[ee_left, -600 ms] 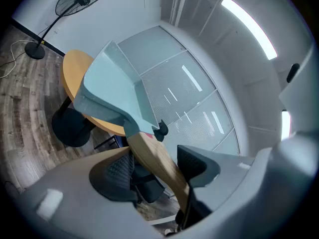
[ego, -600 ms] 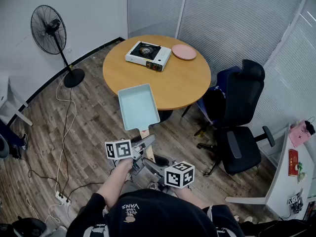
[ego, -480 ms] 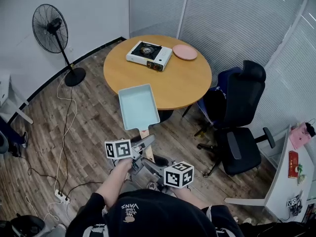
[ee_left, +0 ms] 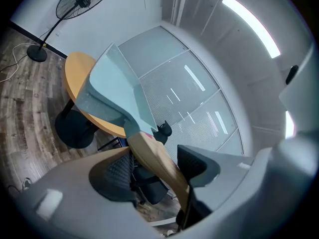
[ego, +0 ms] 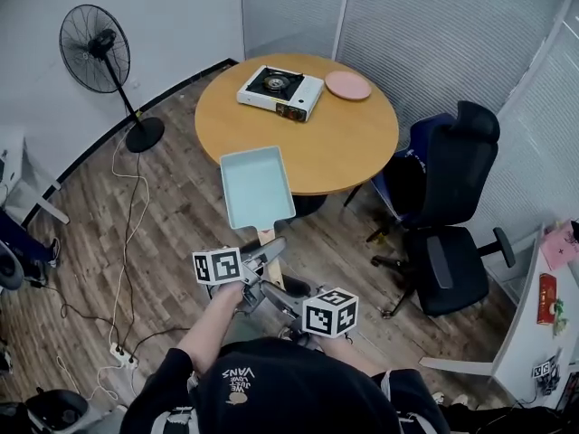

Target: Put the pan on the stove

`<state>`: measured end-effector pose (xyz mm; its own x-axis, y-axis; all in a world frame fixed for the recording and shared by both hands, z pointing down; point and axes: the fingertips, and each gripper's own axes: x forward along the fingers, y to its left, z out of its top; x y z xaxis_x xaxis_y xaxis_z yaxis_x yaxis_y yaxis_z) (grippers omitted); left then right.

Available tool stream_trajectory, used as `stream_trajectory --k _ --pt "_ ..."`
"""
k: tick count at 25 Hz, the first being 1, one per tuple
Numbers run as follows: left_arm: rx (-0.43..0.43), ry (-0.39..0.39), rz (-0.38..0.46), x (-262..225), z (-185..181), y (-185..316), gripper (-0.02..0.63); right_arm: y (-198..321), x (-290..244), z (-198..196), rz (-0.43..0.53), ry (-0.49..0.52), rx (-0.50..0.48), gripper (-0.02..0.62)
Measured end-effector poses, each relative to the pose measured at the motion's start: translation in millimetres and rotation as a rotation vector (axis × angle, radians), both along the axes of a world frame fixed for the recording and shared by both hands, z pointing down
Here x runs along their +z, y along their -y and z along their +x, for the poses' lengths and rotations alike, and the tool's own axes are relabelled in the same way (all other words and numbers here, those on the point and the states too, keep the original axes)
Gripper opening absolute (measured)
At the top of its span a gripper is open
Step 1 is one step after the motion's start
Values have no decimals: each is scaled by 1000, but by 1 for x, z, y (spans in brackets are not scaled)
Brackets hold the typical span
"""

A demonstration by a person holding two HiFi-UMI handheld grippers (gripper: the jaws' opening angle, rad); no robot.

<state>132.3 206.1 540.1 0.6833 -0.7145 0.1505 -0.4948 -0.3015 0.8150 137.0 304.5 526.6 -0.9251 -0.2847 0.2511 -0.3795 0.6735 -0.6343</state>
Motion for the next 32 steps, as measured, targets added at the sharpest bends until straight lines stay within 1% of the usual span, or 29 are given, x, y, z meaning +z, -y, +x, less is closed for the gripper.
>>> stream_trajectory --k 3,7,12,20,27,32 --pt "10 -14 -5 2 -12 21 265 21 1 -13 -5 -10 14 175" --pt "39 -12 -16 5 -33 49 265 49 2 -38 -22 -18 39 176" --pt "53 -33 -11 1 -71 91 265 91 -1 -77 -7 -32 53 176" --pt "118 -41 -10 -4 -128 144 265 145 -5 -140 -2 -39 116 179" --pt "188 -24 -11 -1 -165 173 265 174 -3 -184 -4 -26 181 179" --pt "201 -39 -20 1 -180 190 265 191 0 -200 -15 -25 196 179"
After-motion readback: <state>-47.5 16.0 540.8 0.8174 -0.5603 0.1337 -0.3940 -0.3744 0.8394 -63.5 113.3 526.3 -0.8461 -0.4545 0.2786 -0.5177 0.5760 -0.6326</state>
